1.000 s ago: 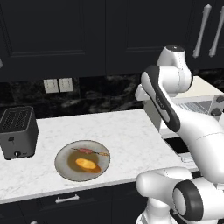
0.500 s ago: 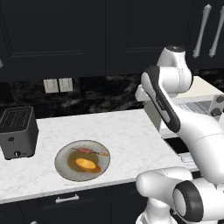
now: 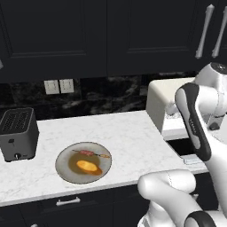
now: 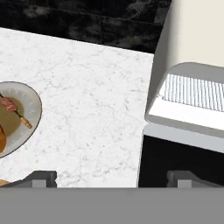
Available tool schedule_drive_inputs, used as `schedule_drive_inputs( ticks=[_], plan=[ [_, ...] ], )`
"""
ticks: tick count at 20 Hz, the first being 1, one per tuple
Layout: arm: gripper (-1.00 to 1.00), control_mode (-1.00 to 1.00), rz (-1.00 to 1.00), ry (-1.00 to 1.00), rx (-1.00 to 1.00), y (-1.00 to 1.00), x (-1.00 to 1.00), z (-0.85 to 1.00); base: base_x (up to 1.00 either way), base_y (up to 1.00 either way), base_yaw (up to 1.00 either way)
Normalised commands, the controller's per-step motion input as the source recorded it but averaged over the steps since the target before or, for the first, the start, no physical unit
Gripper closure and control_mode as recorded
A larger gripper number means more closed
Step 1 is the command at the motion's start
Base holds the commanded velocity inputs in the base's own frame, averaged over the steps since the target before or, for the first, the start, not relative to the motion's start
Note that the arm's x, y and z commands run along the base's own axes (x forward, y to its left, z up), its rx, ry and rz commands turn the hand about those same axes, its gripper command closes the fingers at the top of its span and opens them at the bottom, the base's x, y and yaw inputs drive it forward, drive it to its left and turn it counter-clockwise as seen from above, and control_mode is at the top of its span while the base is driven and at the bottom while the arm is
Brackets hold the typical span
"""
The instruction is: Pick up the kebab skewer and baguette bread, and place them inside the toaster oven. Close the toaster oven door and start by setting the timer.
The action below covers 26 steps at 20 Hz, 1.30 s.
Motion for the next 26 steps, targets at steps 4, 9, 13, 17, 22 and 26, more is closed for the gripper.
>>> schedule_drive_inputs(
  ticks=[4,9,13,17,22,26],
  plan=[
    [-1.00,-1.00,0.27,-0.35,0.00,-0.93,-0.19,-0.23,0.00,0.00,0.00],
    [-1.00,-1.00,0.20,-0.26,0.02,-0.95,0.07,-0.18,0.00,0.00,0.00],
    [-1.00,-1.00,0.17,-0.08,0.00,-0.77,0.01,-0.33,0.00,0.00,0.00],
    [-1.00,-1.00,0.13,-0.10,0.00,-0.36,0.15,-0.25,0.00,0.00,0.00],
    [-1.00,-1.00,0.05,-0.20,-0.01,0.00,0.32,-0.29,0.00,0.00,0.00],
    [-1.00,-1.00,0.00,-0.19,0.00,0.00,0.51,-0.26,0.00,0.00,0.00]
  ],
)
